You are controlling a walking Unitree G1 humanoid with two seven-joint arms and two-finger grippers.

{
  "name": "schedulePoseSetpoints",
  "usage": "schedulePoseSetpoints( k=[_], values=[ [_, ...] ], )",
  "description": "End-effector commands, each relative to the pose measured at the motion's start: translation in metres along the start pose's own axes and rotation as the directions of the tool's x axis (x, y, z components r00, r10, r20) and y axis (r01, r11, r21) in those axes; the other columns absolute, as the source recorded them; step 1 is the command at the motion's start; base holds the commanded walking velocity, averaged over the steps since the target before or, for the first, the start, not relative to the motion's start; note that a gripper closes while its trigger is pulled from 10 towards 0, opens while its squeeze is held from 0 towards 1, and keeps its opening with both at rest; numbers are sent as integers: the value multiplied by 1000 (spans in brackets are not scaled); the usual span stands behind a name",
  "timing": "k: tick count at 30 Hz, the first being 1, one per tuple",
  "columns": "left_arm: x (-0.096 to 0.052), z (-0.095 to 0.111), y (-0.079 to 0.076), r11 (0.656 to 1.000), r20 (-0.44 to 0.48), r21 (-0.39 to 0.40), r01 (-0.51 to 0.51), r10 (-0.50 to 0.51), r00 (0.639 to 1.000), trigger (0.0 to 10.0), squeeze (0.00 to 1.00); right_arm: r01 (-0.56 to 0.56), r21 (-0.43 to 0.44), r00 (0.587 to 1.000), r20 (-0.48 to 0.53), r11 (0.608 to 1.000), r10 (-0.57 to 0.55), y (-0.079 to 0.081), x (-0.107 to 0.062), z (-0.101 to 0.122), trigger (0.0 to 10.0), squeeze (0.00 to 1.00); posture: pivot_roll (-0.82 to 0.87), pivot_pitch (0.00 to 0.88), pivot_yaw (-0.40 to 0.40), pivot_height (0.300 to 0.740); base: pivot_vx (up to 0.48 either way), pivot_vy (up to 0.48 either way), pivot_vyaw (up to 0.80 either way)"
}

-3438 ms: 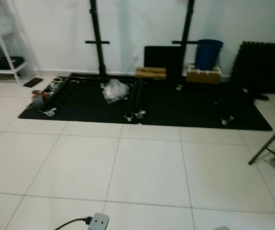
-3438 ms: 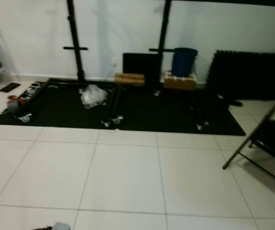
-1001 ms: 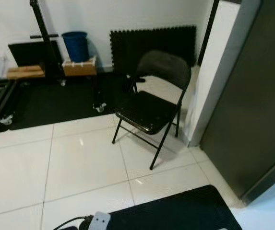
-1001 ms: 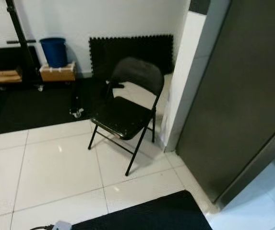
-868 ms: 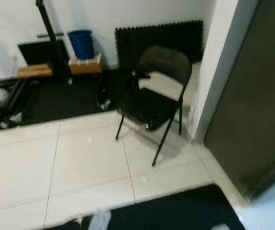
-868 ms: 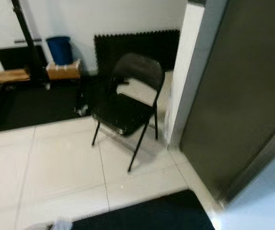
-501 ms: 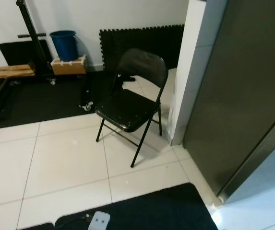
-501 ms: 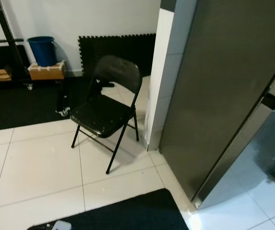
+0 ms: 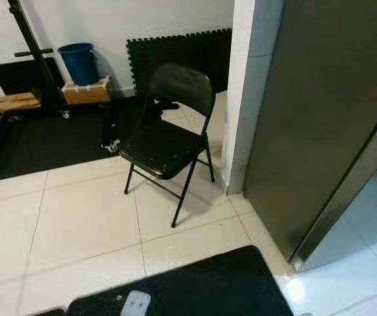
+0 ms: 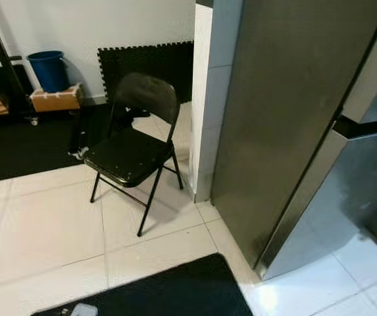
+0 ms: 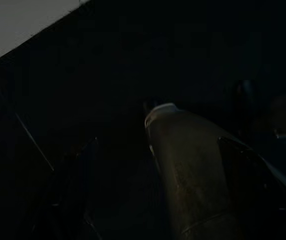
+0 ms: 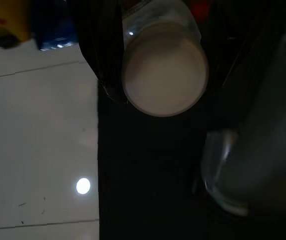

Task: Restocking fridge

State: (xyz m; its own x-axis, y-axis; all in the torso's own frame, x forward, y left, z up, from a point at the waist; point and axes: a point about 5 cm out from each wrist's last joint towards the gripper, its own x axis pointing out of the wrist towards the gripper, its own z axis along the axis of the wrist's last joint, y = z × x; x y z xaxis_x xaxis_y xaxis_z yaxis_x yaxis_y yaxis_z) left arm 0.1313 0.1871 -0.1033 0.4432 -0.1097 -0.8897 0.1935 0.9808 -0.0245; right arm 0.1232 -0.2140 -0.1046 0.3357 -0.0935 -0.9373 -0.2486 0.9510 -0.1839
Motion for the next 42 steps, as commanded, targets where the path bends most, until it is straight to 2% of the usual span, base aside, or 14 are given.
schedulePoseSetpoints(
  k=[1,6,42],
  values=[
    [-1,-8,2,1000,-34,8,-3,3,999,10000,0,2,0,1000,-28,1000,-2,-1,-1,-8,10000,0,53,0,-14,738,0,0,-800],
    [-2,-6,3,1000,-24,-11,1,-1,1000,10000,0,-1,0,1000,-31,1000,1,0,-1,-8,10000,0,54,0,-12,738,0,0,-800],
    [-1,-4,2,1000,-22,4,1,-1,1000,10000,0,-4,8,999,-34,1000,5,2,0,-9,10000,0,50,0,-6,738,0,0,-800]
  ],
)
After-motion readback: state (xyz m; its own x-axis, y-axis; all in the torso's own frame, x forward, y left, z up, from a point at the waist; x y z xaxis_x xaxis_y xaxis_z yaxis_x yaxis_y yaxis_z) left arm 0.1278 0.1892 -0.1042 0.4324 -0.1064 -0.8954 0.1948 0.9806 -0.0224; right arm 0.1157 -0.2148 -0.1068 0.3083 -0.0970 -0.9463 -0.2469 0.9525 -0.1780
